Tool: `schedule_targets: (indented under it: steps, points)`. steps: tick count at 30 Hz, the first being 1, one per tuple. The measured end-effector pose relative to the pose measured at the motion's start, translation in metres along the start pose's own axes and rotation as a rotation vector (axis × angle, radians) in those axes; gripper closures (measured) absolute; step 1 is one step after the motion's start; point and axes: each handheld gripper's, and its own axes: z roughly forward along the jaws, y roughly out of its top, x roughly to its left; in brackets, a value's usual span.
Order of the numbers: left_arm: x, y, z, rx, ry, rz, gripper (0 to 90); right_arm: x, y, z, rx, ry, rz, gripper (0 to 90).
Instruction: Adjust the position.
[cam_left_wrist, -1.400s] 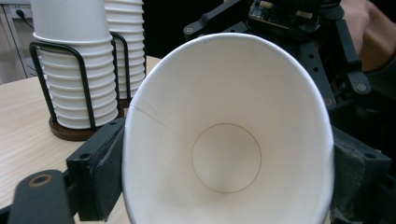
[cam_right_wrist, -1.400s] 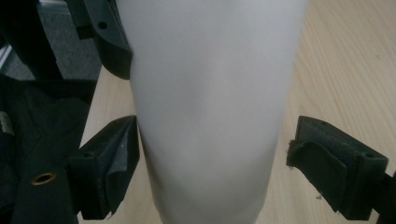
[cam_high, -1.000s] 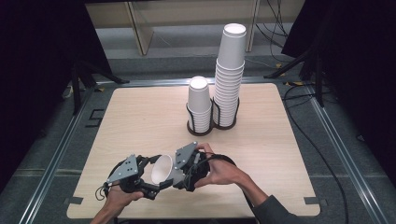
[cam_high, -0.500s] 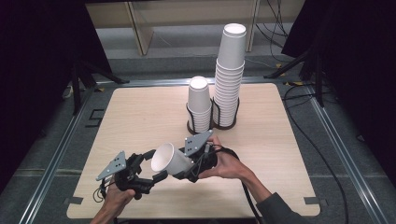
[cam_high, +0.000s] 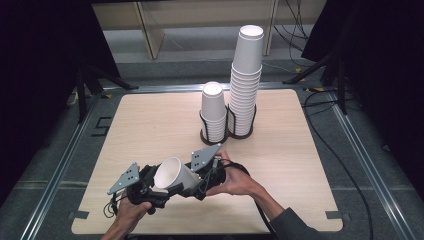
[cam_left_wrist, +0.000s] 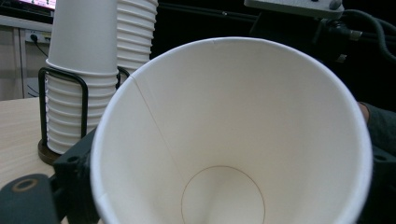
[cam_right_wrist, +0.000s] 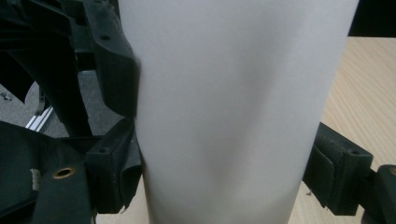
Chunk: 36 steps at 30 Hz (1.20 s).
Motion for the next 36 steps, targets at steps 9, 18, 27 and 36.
schedule_targets:
  steps: [9, 18, 27, 36]
  points:
    - [0.000, 0.002, -0.001, 0.014, 0.013, 0.019, 14.4, -0.001, -0.001, 0.001, -0.013, -0.012, 0.004, 19.4]
    - [0.006, 0.005, -0.007, 0.026, 0.064, 0.035, 16.8, -0.006, -0.007, -0.007, 0.014, -0.046, 0.050, 16.0]
    - [0.016, 0.008, -0.012, 0.085, 0.212, 0.082, 16.5, -0.010, -0.017, -0.018, 0.049, -0.133, 0.087, 17.2]
    - [0.029, 0.011, -0.012, 0.151, 0.350, 0.137, 16.2, -0.017, -0.032, -0.040, 0.066, -0.289, 0.178, 18.2]
